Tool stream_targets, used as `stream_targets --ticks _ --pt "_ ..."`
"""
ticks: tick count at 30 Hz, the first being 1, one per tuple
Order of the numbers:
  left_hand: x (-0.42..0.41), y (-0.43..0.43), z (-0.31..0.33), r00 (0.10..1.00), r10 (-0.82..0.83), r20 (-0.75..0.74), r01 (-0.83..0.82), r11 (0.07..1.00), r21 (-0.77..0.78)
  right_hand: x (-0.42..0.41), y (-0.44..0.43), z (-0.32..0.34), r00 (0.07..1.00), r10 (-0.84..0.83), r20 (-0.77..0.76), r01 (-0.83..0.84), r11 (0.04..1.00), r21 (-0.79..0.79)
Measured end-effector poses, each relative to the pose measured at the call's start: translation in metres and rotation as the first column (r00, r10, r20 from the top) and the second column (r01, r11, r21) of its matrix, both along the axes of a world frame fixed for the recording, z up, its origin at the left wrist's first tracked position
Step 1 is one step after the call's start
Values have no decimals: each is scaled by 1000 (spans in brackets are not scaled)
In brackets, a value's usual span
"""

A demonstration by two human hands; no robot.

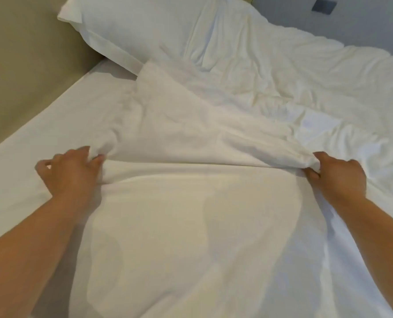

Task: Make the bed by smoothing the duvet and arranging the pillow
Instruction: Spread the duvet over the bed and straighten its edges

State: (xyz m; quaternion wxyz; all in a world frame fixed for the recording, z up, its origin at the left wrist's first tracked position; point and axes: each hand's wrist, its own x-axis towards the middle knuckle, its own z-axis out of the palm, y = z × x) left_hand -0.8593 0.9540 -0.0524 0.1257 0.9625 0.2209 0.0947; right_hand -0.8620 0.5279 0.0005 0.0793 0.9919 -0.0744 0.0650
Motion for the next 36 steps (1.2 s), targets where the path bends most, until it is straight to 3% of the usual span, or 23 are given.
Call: stream_targets --ticks 2,5,7,9,11,13,15,17,19,22,25,26,29,30,32,34,36 --pt "-10 -9 -18 977 22 -213 -17 999 28 -6 9 -41 976 -28 -218 26 1000 -8" --pt "-21 0 -29 964 38 -263 -52 998 -47 -25 23 -74 929 -95 -358 106 994 9" --pt "-34 8 -23 975 43 -220 -70 991 -116 -42 22 -79 951 -113 -289 142 986 83" --pt "-57 17 -12 978 89 -187 -119 981 -156 -67 22 -76 987 -105 -120 128 969 209" --pt "-96 25 -1 974 177 -142 -201 963 -178 -105 25 -75 1000 12 6 -13 971 240" --pt "-144 29 -6 943 306 -130 -331 901 -281 -159 36 -77 983 186 3 -180 946 269" --pt "-189 16 -9 895 422 -145 -425 709 -563 -217 55 -85 937 344 -58 -306 891 336" --pt "-216 -4 -9 821 547 -165 -404 352 -844 -265 75 -89 881 459 -116 -395 847 356" --pt "-222 -20 -5 750 597 -285 -399 65 -915 -302 87 -102 864 492 -109 -439 841 315" --pt "-207 -26 1 713 611 -345 -345 -123 -931 -307 98 -114 896 433 -96 -397 880 263" --pt "-198 -23 10 757 590 -280 -246 -139 -959 -284 110 -79 923 306 -235 -229 924 306" --pt "-200 -21 14 764 595 -249 -217 -126 -968 -279 112 -71 941 282 -186 -225 934 277" --pt "-227 -9 36 763 625 -166 -163 -62 -985 -297 114 -43 898 419 -135 -338 853 397" --pt "-239 -3 46 754 640 -151 -161 -43 -986 -304 115 -30 898 408 -167 -286 826 486" --pt "-266 14 66 728 676 -116 -154 -5 -988 -324 128 -16 883 449 -137 -329 801 501" --pt "-297 33 86 710 700 -72 -138 37 -990 -349 147 -6 807 537 -245 -309 739 598" --pt "-335 51 99 696 717 -37 -156 101 -983 -378 163 1 773 594 -224 -386 719 578"
